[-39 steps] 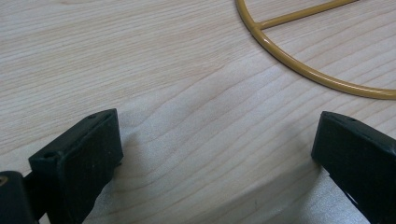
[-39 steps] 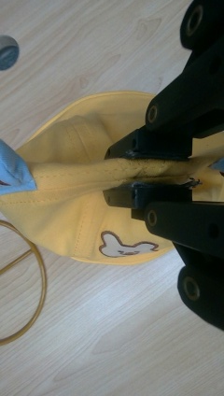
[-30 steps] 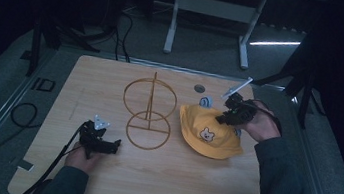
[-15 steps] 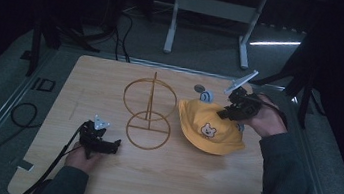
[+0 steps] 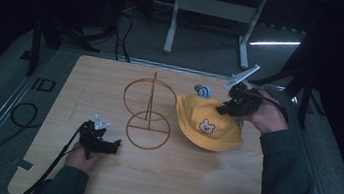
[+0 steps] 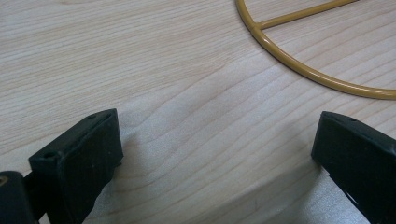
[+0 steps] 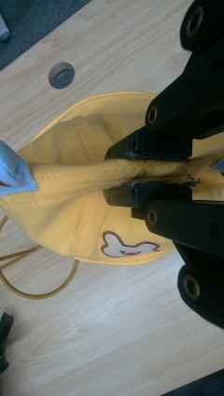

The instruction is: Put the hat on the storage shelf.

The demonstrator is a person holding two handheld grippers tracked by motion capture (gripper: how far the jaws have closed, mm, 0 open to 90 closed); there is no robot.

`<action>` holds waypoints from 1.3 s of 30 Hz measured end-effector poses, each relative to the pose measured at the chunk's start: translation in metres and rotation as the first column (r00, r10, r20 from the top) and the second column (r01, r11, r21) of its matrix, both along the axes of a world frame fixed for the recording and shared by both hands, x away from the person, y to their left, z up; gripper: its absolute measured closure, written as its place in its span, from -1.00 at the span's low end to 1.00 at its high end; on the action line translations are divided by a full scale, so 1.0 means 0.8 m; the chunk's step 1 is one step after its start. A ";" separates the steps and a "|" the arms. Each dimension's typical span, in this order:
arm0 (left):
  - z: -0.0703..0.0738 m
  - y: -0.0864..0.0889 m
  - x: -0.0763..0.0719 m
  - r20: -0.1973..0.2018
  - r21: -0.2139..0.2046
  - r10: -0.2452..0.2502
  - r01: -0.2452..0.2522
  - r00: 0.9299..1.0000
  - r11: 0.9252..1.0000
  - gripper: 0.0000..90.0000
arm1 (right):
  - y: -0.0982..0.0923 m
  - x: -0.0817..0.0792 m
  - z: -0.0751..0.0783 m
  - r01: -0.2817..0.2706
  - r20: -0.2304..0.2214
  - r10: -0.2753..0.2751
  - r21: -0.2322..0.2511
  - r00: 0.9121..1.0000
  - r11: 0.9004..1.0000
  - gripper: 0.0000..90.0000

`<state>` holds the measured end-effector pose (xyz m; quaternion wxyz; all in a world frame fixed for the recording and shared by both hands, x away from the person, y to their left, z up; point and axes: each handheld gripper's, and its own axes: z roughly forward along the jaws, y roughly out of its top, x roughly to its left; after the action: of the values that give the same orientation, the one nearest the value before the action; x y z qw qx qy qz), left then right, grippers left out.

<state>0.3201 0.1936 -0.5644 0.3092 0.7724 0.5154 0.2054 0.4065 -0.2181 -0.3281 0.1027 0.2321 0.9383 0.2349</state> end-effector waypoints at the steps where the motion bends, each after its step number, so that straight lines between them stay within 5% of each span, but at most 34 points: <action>1: 0.000 0.000 0.000 0.000 -0.001 0.000 0.000 1.000 1.000 -0.96 | 0.000 0.000 0.001 0.003 0.005 -0.003 0.002 1.000 1.000 0.79; 15: 0.000 0.000 0.000 0.002 -0.003 0.003 -0.003 1.000 1.000 -0.96 | -0.005 -0.002 0.022 0.024 0.048 -0.026 0.049 0.999 0.998 0.79; 39: 0.000 0.000 0.000 -0.001 0.002 -0.002 0.002 1.000 1.000 -0.96 | -0.007 0.000 0.062 0.019 0.067 -0.023 0.054 0.998 0.998 0.79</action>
<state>0.3202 0.1938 -0.5643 0.3084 0.7733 0.5147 0.2052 0.4067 -0.2238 -0.2785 0.1305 0.2364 0.9252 0.2665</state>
